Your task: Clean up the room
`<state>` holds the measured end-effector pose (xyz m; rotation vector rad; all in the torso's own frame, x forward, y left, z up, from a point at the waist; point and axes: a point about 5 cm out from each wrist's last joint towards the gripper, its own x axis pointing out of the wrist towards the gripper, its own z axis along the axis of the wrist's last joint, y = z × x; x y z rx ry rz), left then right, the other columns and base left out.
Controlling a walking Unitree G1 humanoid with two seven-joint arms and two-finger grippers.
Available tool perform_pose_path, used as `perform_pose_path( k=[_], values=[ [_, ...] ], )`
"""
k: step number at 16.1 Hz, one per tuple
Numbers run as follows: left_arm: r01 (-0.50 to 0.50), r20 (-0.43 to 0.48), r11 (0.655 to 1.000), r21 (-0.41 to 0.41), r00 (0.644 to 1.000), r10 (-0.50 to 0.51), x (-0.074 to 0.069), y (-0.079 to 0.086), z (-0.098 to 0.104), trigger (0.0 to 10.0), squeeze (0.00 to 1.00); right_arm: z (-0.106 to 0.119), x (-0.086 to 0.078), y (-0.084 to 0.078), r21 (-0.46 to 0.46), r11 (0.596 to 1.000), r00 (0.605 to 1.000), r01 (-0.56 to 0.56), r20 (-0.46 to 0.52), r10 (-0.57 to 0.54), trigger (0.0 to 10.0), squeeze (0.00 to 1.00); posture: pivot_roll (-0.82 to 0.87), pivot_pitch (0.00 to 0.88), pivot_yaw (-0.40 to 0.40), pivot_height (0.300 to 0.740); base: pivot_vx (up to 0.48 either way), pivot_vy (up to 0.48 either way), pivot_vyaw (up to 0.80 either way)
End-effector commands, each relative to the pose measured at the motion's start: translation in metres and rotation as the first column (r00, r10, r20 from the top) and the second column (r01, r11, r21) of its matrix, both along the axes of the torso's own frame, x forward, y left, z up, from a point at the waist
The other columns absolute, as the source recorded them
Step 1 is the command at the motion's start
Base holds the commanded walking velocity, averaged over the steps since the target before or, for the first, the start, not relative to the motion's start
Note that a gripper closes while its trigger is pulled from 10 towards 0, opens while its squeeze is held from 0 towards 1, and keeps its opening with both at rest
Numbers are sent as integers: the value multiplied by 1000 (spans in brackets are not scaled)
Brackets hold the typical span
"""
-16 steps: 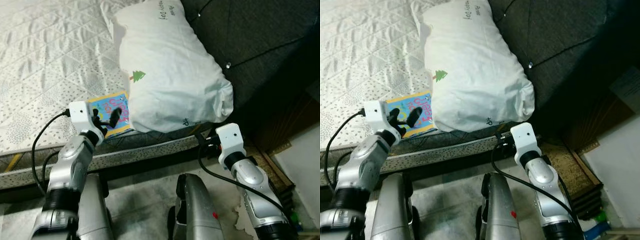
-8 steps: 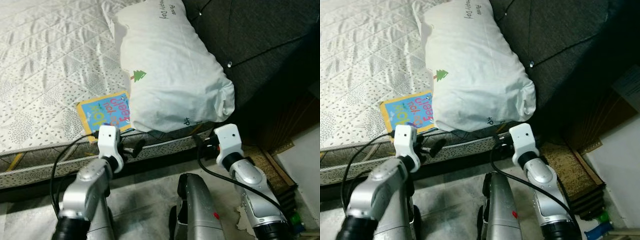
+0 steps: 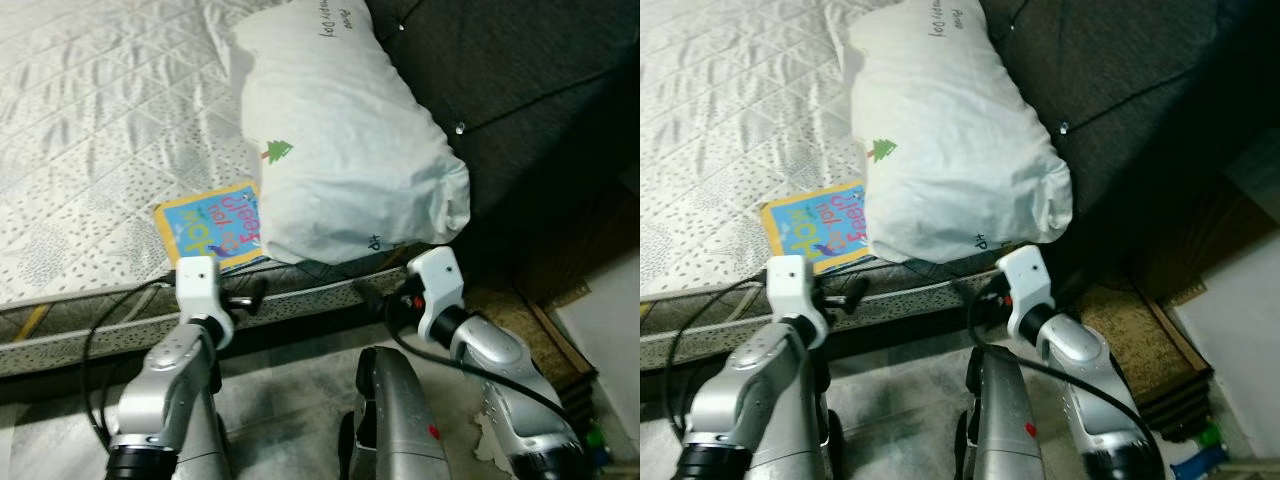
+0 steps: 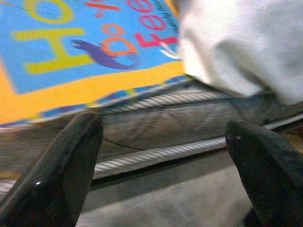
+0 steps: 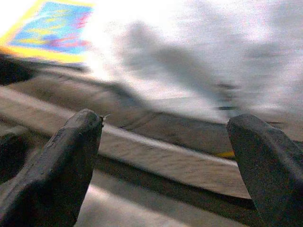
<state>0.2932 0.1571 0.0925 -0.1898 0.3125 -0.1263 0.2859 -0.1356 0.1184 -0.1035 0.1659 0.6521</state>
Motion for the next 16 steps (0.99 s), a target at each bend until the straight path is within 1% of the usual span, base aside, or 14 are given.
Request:
perform_pose_path(
  k=[1,4,5,7,9,12,13,16],
  values=[
    [-57,3,998,24,998,57,-3,11,-1,10000,0,-3,-10,-2,11,998,997,-63,-46,64,10000,0,26,228,-94,532,0,0,0],
    [-75,-3,997,31,997,75,-3,16,-3,10000,0,-6,-11,-6,20,999,997,-42,-64,43,10000,0,28,227,-94,532,0,0,0],
    [-79,-4,996,32,997,79,-3,17,-3,10000,0,-7,-11,-5,5,999,998,-42,-56,43,10000,0,29,228,-94,532,0,0,0],
    [-85,-5,996,35,996,85,-4,19,-3,10000,0,-6,-10,-4,6,999,998,-44,-55,44,10000,0,31,230,-89,532,0,0,0],
    [-102,-8,994,46,995,102,-3,26,-4,10000,0,-6,-10,-3,14,999,998,-32,-61,33,10000,0,33,232,-88,532,0,0,0],
    [-111,-15,992,55,994,112,-2,31,-5,10000,0,-6,-9,-5,6,1000,998,-21,-57,21,10000,0,29,234,-88,532,0,0,0],
    [-116,-14,992,55,993,117,-1,31,-5,10000,0,-4,-10,-4,6,999,998,-46,-38,46,10000,0,29,234,-88,532,0,0,0],
    [-119,-9,991,54,993,119,1,30,-4,10000,0,-5,-11,-1,4,999,998,-42,-38,42,10000,0,28,234,-90,532,0,0,688]
  ],
)
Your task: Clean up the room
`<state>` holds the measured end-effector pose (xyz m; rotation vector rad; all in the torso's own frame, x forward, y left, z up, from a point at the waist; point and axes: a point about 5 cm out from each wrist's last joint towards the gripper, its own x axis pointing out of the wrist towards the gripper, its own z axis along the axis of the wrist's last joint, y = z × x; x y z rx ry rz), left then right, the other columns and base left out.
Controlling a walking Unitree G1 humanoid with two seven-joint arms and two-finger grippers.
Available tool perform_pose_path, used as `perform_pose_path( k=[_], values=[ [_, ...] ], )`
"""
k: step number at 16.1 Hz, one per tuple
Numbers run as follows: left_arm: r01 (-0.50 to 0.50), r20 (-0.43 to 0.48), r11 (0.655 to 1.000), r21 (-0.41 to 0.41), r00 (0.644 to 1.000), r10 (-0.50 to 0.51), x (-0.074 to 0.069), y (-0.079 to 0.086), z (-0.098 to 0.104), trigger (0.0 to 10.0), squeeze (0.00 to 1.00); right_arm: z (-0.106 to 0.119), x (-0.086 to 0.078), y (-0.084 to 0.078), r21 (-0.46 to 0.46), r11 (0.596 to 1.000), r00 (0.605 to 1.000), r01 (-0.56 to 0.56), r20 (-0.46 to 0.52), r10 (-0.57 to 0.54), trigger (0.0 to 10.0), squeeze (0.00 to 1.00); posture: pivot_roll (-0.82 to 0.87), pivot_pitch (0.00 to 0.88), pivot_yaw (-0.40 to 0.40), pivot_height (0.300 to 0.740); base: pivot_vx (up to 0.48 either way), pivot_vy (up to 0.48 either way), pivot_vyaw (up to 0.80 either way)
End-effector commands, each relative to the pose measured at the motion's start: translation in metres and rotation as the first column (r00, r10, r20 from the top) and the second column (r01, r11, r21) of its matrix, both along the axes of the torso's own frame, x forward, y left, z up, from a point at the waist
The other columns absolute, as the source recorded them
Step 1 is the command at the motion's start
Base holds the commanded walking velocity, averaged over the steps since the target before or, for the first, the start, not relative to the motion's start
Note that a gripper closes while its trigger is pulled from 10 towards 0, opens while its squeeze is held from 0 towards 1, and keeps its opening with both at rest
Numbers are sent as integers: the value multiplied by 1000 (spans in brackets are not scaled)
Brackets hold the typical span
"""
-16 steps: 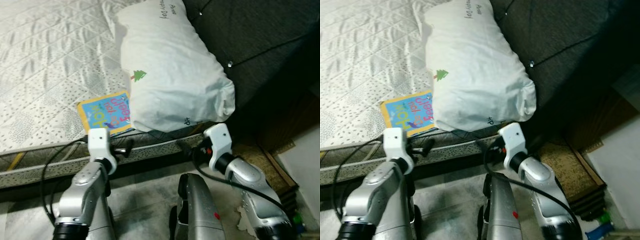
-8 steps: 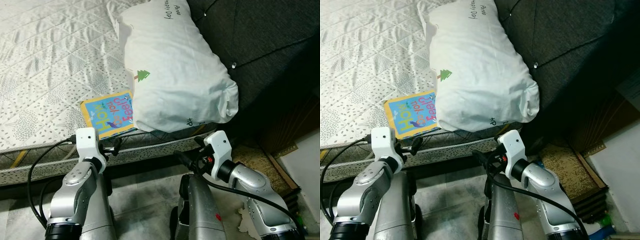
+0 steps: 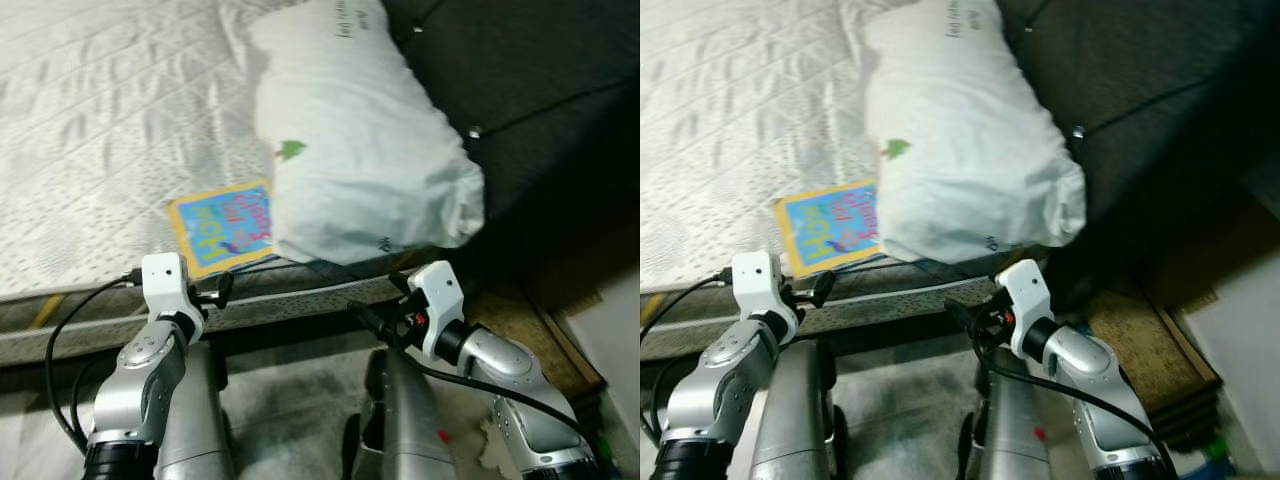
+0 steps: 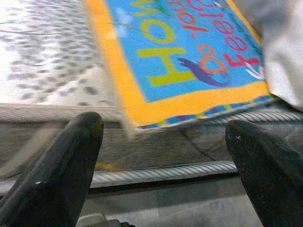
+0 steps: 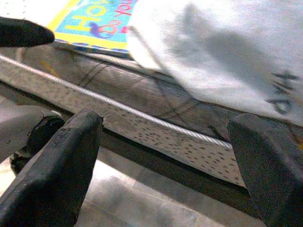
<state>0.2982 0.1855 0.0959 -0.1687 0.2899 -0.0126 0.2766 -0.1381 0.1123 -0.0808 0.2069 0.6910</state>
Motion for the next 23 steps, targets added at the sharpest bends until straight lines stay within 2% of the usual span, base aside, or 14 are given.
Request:
perform_pose_path(
  k=[1,5,9,12,16,18,23],
  values=[
    [-7,-23,1000,13,1000,8,-3,1,-6,10000,0,1,-2,2,-3,1000,1000,-2,3,2,10000,0,28,235,-90,532,0,0,0],
    [9,-17,1000,4,1000,-9,-2,-5,-5,10000,0,1,0,1,3,1000,1000,9,4,-9,10000,0,27,236,-90,532,0,0,0],
    [61,-76,998,-8,995,-61,7,-12,-13,10000,0,1,-1,6,5,1000,1000,-1,7,1,10000,0,23,235,-92,532,0,0,0],
    [23,-93,999,-34,995,-26,15,-10,-17,10000,0,2,-1,6,6,1000,1000,-3,11,3,10000,0,23,235,-92,532,0,0,0],
    [-30,-88,999,-29,996,27,26,3,-16,10000,0,2,-2,6,5,1000,1000,-1,12,1,10000,0,14,235,-88,532,0,0,0],
    [-92,-68,996,-2,994,91,32,24,-10,10000,0,0,-2,5,-2,1000,1000,0,14,0,10000,0,15,234,-88,532,0,0,0],
    [-144,-45,990,9,989,144,32,39,-7,10000,0,0,-1,6,-4,1000,1000,-4,15,4,10000,0,20,231,-90,532,0,0,0]
  ],
)
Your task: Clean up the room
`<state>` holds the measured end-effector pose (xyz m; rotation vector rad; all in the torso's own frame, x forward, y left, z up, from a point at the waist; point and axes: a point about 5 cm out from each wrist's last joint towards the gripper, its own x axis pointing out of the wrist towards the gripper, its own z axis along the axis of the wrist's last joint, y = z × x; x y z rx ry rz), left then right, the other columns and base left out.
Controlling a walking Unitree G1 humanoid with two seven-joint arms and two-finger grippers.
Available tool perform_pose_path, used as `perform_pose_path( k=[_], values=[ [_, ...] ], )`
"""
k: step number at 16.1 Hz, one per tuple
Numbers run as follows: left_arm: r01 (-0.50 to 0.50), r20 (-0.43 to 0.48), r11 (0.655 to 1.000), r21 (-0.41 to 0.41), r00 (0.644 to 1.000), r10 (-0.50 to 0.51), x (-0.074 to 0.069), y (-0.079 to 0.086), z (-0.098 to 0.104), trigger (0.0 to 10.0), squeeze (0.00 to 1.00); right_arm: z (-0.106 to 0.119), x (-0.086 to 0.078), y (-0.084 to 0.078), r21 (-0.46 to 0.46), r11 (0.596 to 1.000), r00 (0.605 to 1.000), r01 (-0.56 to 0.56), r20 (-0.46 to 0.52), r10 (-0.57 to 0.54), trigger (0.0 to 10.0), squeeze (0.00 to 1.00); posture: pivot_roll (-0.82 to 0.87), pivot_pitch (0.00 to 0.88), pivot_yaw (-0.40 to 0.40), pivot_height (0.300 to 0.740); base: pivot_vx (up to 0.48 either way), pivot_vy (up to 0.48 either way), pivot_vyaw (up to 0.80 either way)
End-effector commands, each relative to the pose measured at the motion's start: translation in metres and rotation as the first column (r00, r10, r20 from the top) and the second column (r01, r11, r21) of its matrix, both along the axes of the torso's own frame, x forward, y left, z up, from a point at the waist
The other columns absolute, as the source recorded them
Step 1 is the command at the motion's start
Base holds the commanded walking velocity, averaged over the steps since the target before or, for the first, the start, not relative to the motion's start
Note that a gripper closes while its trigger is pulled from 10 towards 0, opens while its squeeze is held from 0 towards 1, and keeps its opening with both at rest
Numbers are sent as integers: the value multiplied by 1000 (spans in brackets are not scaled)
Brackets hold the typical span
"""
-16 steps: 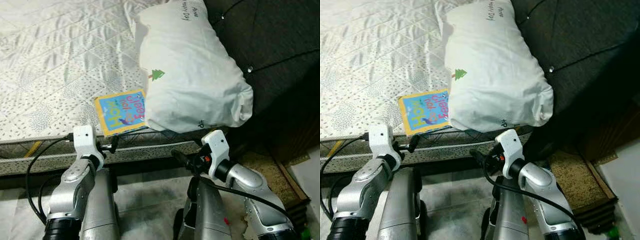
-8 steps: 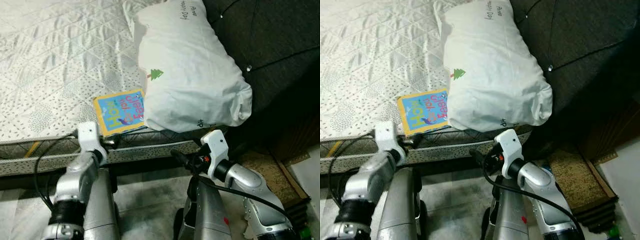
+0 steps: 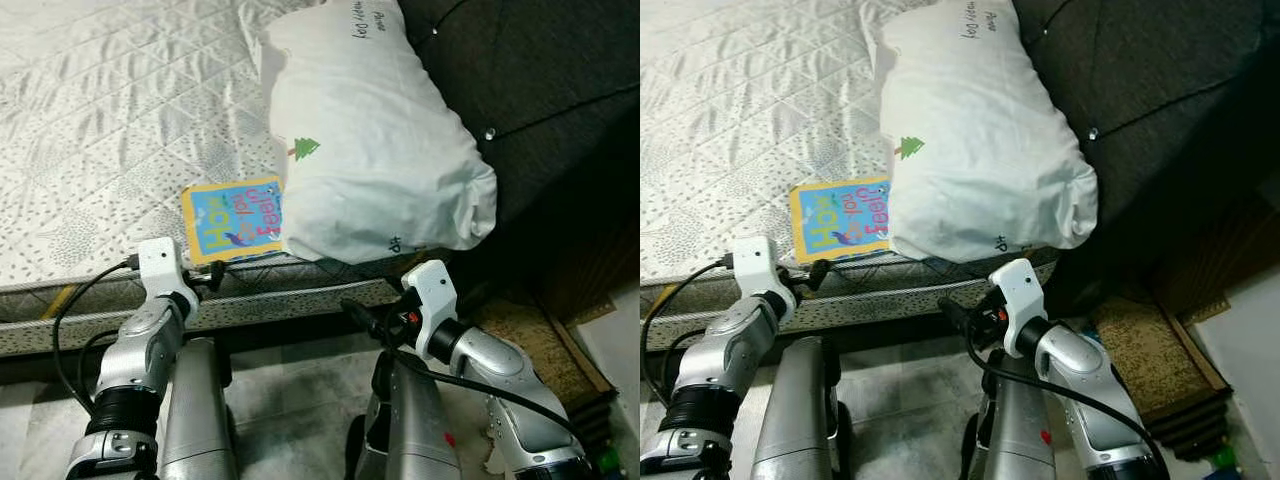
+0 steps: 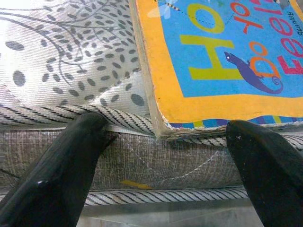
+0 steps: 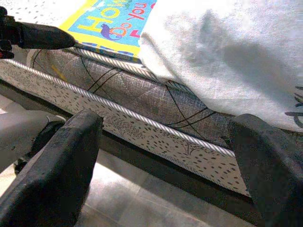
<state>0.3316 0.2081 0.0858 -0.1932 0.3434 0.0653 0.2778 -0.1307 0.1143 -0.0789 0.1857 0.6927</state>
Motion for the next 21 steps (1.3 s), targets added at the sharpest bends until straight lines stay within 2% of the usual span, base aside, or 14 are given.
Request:
perform_pose_path(
  k=[1,4,7,10,16,19,21],
  values=[
    [-99,23,995,30,995,98,-2,23,4,10000,0,-2,-3,-2,-15,1000,1000,-3,-3,3,10000,0,20,229,-90,532,0,0,0],
    [-149,35,988,44,988,147,-2,35,7,10000,0,-3,-3,-2,-18,1000,1000,-3,-4,2,10000,0,20,229,-90,532,0,0,0],
    [-253,55,966,60,967,250,-3,53,13,10000,0,-3,-2,-2,-20,1000,1000,-3,-3,3,10000,0,22,226,-90,532,0,0,0],
    [-267,48,962,60,963,265,-4,57,11,10000,0,-4,-3,-2,-22,1000,1000,-4,-3,4,10000,0,22,227,-90,532,0,0,0],
    [-181,119,980,82,978,171,2,28,17,10000,0,-4,-2,0,-25,1000,1000,-7,3,7,10000,0,18,224,-88,532,0,0,0],
    [-120,101,990,74,989,112,1,14,10,10000,0,-5,-2,0,-28,1000,1000,-8,4,8,10000,0,18,224,-88,532,0,0,0],
    [-58,48,996,65,997,55,0,5,2,10000,0,-5,-2,0,-30,1000,1000,-9,6,9,10000,0,17,225,-89,532,0,0,0]
  ],
)
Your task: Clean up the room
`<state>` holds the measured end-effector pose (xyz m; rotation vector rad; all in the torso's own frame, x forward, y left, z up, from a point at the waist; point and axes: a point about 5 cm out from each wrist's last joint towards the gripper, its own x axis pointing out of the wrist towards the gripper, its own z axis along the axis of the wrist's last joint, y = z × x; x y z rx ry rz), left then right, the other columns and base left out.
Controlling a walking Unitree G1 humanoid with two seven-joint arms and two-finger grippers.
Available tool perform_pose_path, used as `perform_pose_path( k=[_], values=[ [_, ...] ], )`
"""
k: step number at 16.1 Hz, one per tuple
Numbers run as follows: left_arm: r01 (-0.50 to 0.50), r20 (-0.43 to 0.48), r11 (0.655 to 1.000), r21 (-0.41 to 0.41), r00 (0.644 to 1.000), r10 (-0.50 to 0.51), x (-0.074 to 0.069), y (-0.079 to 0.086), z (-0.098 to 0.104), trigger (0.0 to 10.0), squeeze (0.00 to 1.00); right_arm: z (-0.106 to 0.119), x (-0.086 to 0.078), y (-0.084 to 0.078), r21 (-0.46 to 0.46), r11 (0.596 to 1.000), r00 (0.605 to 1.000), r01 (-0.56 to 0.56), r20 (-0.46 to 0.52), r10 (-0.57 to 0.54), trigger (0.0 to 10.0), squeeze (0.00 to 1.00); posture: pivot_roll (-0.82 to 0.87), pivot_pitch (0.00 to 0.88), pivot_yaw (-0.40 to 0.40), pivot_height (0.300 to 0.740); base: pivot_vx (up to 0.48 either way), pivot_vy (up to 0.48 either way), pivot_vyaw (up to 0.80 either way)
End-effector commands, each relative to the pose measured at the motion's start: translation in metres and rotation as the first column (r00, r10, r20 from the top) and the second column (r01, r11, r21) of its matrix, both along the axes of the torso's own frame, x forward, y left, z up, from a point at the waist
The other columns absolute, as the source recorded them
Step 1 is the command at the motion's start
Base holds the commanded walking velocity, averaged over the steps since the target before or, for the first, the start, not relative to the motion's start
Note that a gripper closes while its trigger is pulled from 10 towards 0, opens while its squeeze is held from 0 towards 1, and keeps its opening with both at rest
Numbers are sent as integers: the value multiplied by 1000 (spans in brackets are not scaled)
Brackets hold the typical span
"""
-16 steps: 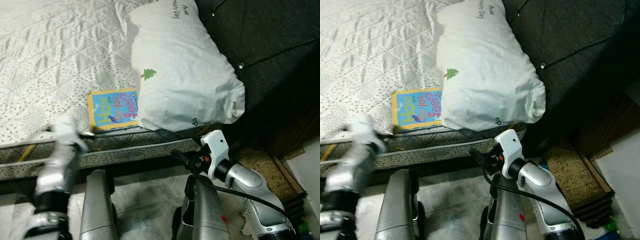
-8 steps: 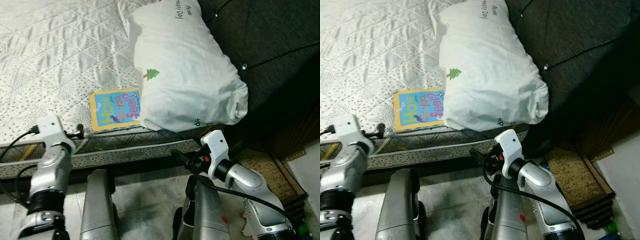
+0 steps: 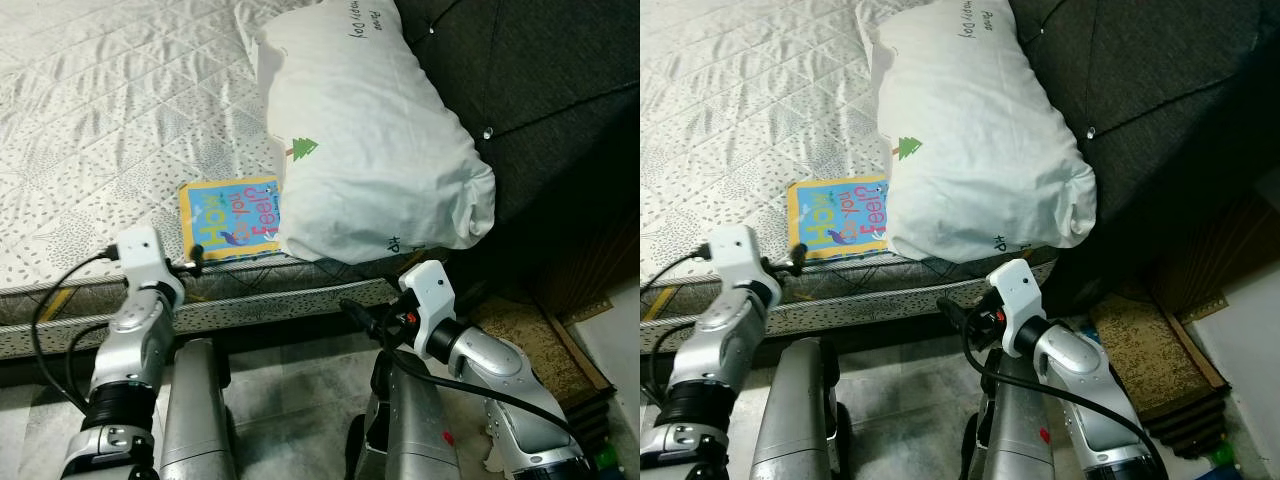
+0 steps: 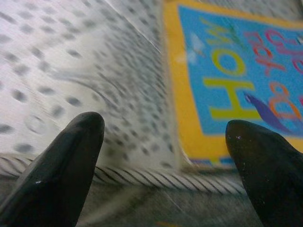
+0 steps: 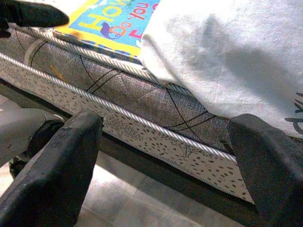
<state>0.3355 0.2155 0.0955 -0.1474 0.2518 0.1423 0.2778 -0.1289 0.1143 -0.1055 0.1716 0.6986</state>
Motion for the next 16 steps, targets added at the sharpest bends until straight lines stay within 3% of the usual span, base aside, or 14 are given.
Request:
perform_pose_path(
  k=[1,8,16],
  values=[
    [45,-67,999,-1,997,-45,-5,-6,-13,10000,0,-5,-1,-2,-12,1000,1000,0,-14,0,10000,0,17,225,-89,532,0,0,0],
    [49,-134,999,-21,990,-52,-9,-4,-24,10000,0,-8,-3,-2,-16,1000,1000,1,-17,-1,10000,0,15,228,-87,532,0,0,0],
    [-104,-136,994,-15,986,101,-5,38,-18,10000,0,-12,-6,-3,-24,1000,1000,-1,-18,1,10000,0,11,223,-88,532,0,0,0]
  ],
)
